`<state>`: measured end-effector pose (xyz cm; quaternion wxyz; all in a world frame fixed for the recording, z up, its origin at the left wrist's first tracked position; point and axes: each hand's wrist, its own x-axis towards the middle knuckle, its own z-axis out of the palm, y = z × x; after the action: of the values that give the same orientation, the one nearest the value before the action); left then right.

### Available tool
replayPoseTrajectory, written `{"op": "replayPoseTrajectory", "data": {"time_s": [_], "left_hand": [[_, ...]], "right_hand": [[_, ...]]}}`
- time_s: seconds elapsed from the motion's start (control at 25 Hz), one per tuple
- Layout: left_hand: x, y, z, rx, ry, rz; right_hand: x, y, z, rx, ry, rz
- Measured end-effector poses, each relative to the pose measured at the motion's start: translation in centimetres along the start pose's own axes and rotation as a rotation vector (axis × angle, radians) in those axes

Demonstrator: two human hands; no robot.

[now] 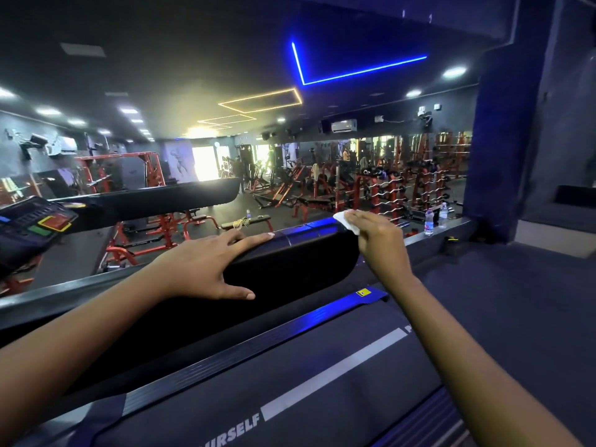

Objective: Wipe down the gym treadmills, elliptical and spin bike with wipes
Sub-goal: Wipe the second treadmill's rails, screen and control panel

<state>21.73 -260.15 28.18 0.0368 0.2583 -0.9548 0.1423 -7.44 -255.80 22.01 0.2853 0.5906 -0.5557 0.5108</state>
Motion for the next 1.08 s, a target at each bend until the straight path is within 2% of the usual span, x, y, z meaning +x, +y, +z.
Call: {"op": "replayPoseTrajectory", "data": {"time_s": [0.04, 0.12, 0.24, 0.32, 0.4, 0.56, 0.76, 0.96, 1.08], "left_hand": [[0.1, 0.0, 0.0, 0.015, -0.002, 0.0], [0.0, 0.1, -0.1, 0.043, -0.004, -0.006], [0.0, 0.3, -0.2, 0.058, -0.011, -0.025], [-0.1, 0.4, -0.2, 0.046, -0.006, -0.022], [-0.1, 0.3, -0.2, 0.027, -0.007, -0.01], [0.0, 0.0, 0.0, -0.003, 0.0, -0.004], [0.0, 0.0, 0.1, -0.015, -0.009, -0.014], [0.1, -0.1, 0.2, -0.026, -0.002, -0.02], [0.1, -0.3, 0.3, -0.033, 0.007, -0.019]], "right_hand": [[1.1, -1.2, -0.2, 0.055, -0.037, -0.004], [3.4, -4.5, 0.2, 0.15, -0.196, -0.145], [5.0, -7.6, 1.6, 0.095, -0.59, -0.353], [6.1, -6.3, 1.6, -0.038, -0.754, -0.328], [7.0, -4.0, 0.9, -0.111, -0.783, -0.208], [6.2, 0.9, -0.8, -0.124, -0.637, -0.078], [1.6, 3.5, -0.1, 0.04, -0.192, -0.051], [-2.6, 2.2, 2.2, 0.279, 0.212, 0.289], [-5.0, 0.3, 3.5, 0.365, 0.359, 0.461]]}}
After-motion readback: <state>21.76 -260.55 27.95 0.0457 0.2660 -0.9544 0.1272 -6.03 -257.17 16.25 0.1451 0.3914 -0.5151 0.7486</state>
